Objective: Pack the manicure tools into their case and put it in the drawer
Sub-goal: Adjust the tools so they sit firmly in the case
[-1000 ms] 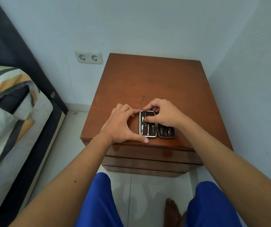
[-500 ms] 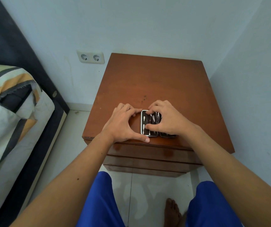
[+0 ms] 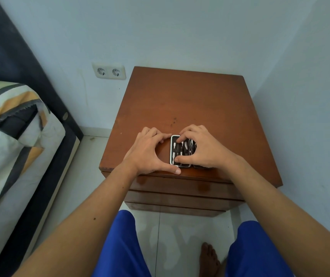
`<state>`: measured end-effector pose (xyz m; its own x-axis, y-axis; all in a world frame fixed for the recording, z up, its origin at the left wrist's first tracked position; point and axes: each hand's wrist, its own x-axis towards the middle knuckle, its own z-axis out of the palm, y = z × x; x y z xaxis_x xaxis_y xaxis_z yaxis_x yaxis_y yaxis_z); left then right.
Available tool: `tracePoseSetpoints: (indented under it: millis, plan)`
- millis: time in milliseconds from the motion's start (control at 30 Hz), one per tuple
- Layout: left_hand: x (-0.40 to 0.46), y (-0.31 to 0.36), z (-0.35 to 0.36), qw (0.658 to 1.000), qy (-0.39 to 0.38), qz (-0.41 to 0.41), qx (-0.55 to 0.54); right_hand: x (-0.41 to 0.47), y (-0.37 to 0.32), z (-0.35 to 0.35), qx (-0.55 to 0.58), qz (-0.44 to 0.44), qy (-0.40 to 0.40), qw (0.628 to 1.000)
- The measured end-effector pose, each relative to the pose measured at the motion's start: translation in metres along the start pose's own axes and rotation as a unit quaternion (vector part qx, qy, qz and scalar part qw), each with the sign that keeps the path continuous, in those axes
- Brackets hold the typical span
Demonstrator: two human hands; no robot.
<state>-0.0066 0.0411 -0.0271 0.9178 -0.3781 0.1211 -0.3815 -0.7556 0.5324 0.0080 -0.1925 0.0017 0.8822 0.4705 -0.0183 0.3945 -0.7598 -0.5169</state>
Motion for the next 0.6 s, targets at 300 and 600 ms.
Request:
tracePoseSetpoints:
  millis: [300,600]
  plan:
    - [0.001,-0.002,-0.001,1.0,-0.007,-0.004,-0.005,-0.035,0.024,-0.009,0.018,0.132,0.175,0.976]
    - [0.001,-0.002,0.0,1.0,-0.011,-0.007,-0.009,-0.053,0.027,-0.001,0.147,0.206,0.157,0.955]
